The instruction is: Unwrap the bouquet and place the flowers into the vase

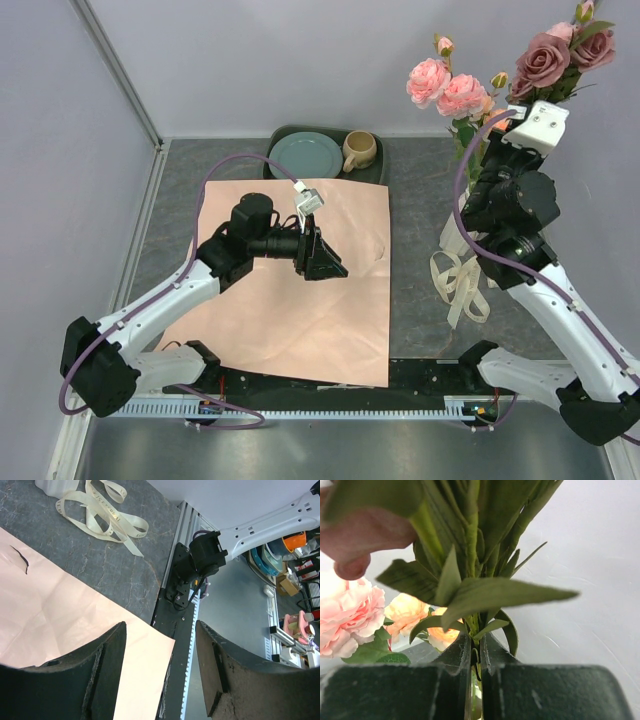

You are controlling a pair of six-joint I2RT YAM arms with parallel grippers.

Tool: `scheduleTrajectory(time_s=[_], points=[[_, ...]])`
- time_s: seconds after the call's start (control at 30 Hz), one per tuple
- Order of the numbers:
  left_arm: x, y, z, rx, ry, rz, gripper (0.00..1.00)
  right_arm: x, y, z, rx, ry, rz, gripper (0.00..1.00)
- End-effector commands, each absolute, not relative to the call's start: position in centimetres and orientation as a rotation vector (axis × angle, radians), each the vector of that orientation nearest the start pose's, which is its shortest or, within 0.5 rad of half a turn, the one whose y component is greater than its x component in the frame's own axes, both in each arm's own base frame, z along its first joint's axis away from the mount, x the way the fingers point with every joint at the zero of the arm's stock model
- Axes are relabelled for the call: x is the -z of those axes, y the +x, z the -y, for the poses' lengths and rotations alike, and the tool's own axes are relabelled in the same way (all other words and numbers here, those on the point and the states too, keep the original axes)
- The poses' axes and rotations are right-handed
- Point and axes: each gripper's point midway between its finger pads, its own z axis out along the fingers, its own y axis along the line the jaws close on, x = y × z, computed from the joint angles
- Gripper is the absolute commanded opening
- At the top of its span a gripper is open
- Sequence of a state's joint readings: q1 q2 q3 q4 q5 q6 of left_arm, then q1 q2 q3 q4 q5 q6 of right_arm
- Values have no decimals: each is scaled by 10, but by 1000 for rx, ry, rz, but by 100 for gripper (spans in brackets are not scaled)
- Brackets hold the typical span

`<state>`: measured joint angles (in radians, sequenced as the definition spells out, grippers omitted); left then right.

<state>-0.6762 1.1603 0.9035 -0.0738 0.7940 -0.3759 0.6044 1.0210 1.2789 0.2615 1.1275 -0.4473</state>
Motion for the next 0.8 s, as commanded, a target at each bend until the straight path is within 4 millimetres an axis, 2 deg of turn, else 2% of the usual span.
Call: scheduleTrajectory(time_s=[0.0, 0.13, 0.43, 0.77], points=[[-270, 178, 316, 1413, 916, -1805, 64, -515, 299, 5, 380, 449, -1227, 0], [-271, 178, 316, 1412, 917, -1804, 64, -513, 307, 7, 388, 456, -1229, 0], [-270, 178, 316, 1413, 917, -1807, 64, -487, 312, 18, 382, 485, -1222, 0], [-270, 178, 315, 1415, 914, -1815, 66, -436, 319, 28, 337, 539, -1267, 0]])
